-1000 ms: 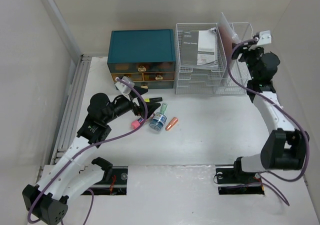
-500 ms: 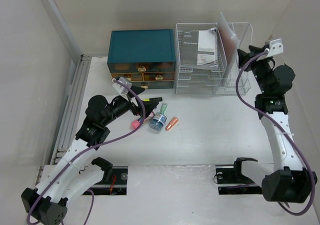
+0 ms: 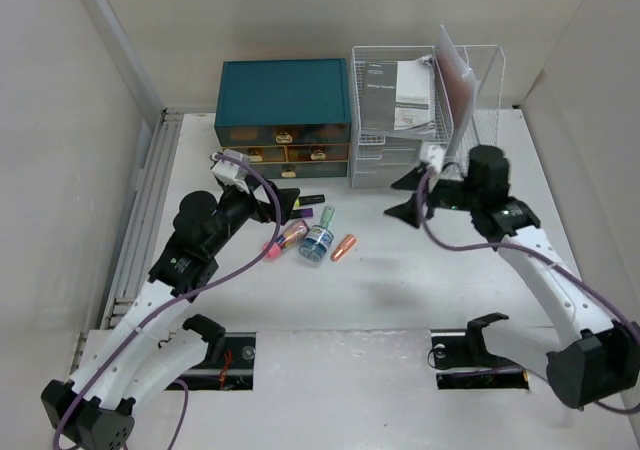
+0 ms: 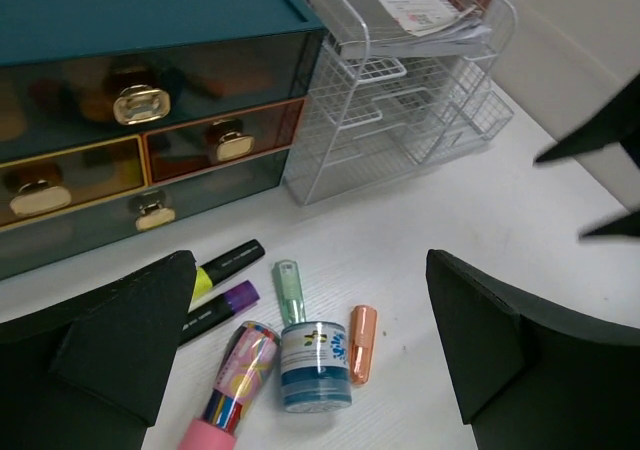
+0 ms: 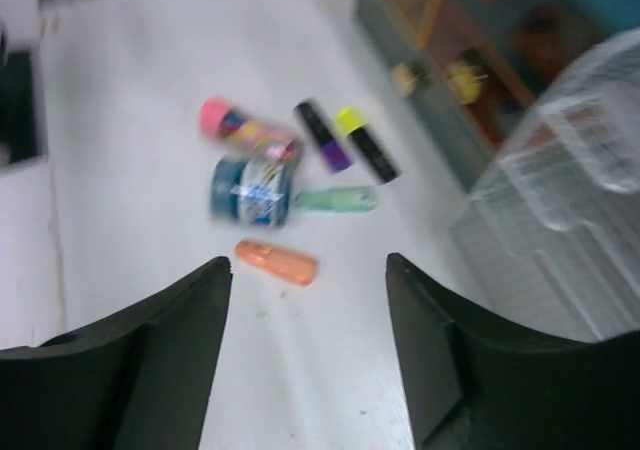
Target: Organize the desk
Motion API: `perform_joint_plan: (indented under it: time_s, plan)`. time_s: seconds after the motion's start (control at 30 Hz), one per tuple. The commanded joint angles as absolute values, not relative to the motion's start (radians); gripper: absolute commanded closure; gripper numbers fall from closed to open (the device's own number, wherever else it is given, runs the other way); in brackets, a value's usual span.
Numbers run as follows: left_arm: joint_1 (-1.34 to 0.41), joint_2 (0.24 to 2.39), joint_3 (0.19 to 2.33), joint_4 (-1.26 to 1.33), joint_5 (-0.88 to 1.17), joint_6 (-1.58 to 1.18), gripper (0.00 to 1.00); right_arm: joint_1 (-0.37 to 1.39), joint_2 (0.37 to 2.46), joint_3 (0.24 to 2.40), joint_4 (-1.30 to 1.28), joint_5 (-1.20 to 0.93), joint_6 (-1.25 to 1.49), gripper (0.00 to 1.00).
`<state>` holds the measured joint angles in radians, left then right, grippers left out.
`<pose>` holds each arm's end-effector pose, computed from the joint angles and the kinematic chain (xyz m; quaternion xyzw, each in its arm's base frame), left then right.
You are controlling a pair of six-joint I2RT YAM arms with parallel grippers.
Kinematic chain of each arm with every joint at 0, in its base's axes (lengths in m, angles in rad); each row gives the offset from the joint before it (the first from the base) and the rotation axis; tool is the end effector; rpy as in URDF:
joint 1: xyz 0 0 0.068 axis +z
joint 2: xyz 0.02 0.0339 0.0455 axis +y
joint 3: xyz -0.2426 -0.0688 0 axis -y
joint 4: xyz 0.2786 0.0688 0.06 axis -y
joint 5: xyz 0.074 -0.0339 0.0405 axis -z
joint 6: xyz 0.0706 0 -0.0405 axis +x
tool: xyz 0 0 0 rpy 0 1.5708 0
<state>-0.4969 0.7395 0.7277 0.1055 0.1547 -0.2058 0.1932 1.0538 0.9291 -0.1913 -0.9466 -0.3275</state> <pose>0.2262 -0.1350 0.3472 0.1539 0.6558 -0.3026 0.6743 0.2771 0.1126 0.3135 -0.4441 0.6274 0.3331 0.5461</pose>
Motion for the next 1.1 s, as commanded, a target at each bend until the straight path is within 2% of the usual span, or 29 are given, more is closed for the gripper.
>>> perform_joint_plan:
  time_s: [0.0, 0.13, 0.23, 0.37, 0.5, 0.53, 0.6, 0.87, 1.07]
  plan:
    - [-0.495, 0.716, 0.724, 0.097, 0.061, -0.224, 0.00, 0.437, 1.092, 0.991, -0.449, -0.852, -0.655, 0.30]
    - [-0.495, 0.726, 0.724, 0.086, 0.014, -0.224, 0.00, 0.644, 1.135, 0.956, -0.384, -0.637, -0.696, 0.26]
    - [-0.495, 0.726, 0.724, 0.075, -0.031, -0.224, 0.00, 0.672, 1.192, 0.965, -0.334, -0.563, -0.696, 0.23]
    - [-0.495, 0.707, 0.724, 0.066, -0.074, -0.224, 0.00, 0.683, 1.296, 1.029, -0.239, -0.411, -0.520, 0.23]
    - [-0.495, 0.684, 0.715, 0.066, -0.093, -0.224, 0.00, 0.692, 1.400, 1.107, -0.202, -0.417, -0.323, 0.22]
    - [-0.495, 0.684, 0.715, 0.066, -0.094, -0.224, 0.00, 0.702, 1.443, 1.117, -0.202, -0.417, -0.255, 0.17]
    - [-0.495, 0.675, 0.715, 0.066, -0.103, -0.224, 0.00, 0.713, 1.477, 1.126, -0.190, -0.468, -0.207, 0.00]
    - [-0.495, 0.675, 0.706, 0.066, -0.112, -0.224, 0.00, 0.713, 1.488, 1.043, -0.103, -0.499, -0.111, 0.00]
    - [-0.495, 0.684, 0.706, 0.066, -0.121, -0.224, 0.00, 0.782, 1.502, 1.022, -0.080, -0.387, -0.058, 0.05]
